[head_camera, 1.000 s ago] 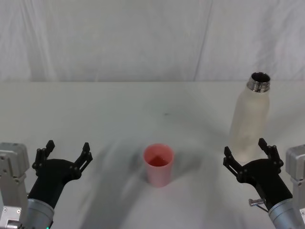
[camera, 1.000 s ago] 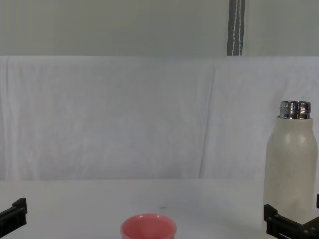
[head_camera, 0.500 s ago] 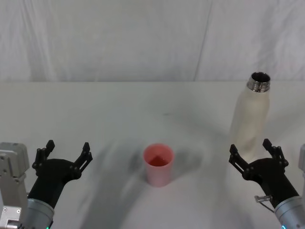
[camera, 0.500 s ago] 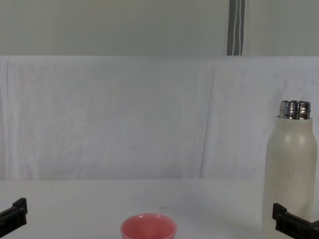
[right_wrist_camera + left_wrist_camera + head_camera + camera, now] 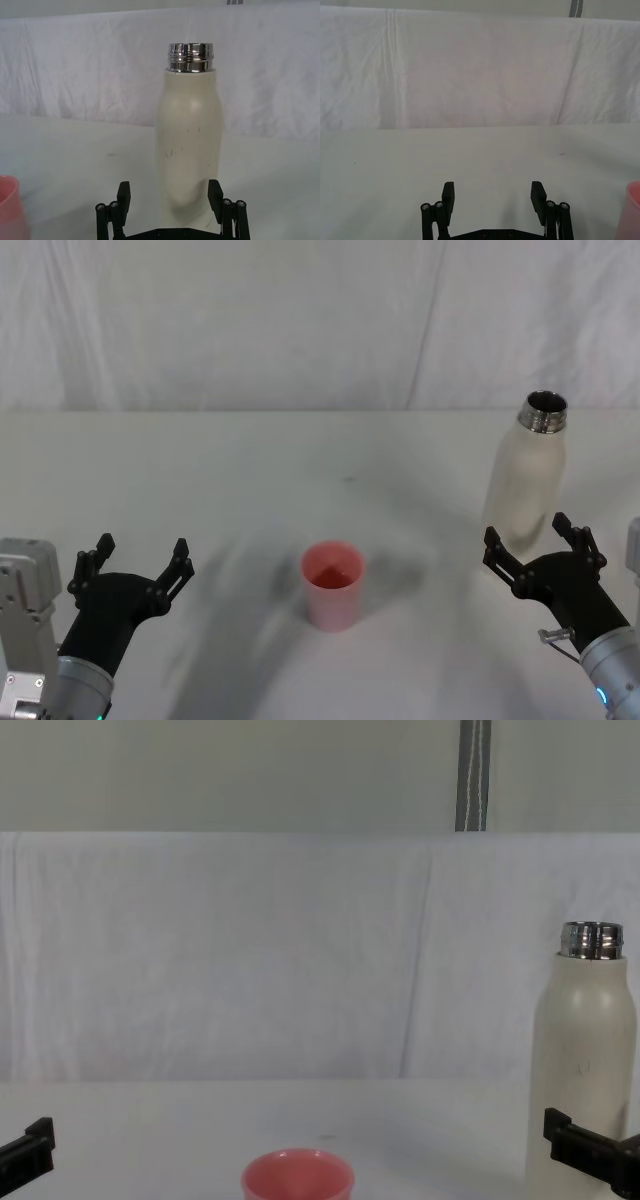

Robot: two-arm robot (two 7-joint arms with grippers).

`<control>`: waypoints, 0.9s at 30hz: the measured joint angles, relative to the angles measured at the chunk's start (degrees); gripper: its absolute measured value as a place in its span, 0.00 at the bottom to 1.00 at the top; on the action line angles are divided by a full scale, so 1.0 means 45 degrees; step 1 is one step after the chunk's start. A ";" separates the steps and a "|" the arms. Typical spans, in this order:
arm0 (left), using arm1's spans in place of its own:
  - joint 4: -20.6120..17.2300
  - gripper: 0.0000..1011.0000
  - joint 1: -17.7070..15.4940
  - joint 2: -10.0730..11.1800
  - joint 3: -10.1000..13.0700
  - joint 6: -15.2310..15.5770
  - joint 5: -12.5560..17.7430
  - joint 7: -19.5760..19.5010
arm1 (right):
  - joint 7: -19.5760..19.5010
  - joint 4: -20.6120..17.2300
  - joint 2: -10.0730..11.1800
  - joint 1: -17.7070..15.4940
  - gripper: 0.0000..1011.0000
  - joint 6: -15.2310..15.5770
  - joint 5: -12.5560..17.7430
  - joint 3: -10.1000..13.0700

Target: Grasp the thermos with one hand and pour water into the cup lid.

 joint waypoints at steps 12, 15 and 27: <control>0.0000 0.99 0.0000 0.0000 0.0000 0.0000 0.0000 0.0001 | 0.0232 0.0497 -0.0025 0.0674 0.99 0.0132 0.0070 0.0052; 0.0000 0.99 0.0000 0.0000 0.0000 0.0000 0.0000 0.0001 | 0.0266 0.0605 -0.0042 0.0762 0.99 0.0129 0.0150 0.0074; 0.0000 0.99 0.0000 0.0000 0.0000 0.0000 0.0000 0.0001 | 0.0324 0.1156 -0.0134 0.1117 0.99 0.0052 0.0428 0.0143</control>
